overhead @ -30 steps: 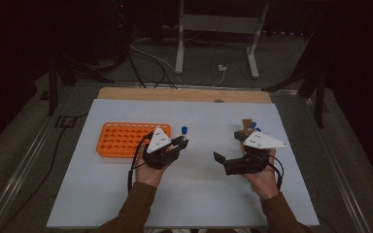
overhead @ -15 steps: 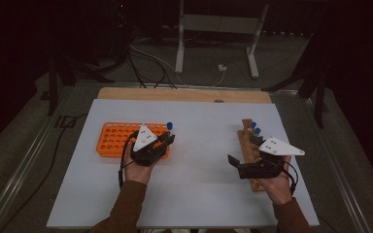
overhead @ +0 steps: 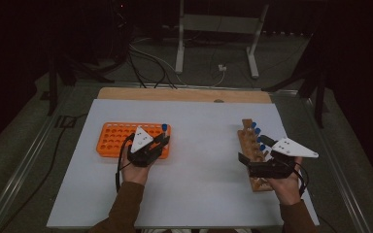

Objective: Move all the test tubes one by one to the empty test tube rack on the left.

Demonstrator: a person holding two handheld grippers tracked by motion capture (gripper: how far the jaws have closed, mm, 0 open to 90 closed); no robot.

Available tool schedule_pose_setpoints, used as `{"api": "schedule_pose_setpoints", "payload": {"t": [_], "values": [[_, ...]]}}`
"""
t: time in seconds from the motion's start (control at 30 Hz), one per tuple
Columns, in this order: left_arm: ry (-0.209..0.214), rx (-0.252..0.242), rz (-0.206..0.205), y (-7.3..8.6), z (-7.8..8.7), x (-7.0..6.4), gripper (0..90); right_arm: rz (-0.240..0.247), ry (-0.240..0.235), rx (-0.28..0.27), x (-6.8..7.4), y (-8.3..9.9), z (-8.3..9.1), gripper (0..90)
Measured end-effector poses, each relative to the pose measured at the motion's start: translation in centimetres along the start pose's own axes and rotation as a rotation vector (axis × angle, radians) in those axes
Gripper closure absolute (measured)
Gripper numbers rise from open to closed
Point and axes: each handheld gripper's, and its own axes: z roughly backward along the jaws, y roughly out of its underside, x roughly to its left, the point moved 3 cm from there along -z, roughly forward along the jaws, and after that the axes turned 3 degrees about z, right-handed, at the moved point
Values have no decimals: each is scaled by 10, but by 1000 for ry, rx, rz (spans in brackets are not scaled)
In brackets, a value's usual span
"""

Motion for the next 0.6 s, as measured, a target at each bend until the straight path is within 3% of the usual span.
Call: {"api": "schedule_pose_setpoints", "payload": {"t": [0.47,0.6], "values": [[-49,47,42,23,-7,13,784,-6,4,-14,-2,0,2,1],[-56,85,39,31,-13,13,784,-9,0,-9,-2,2,1,1]]}}
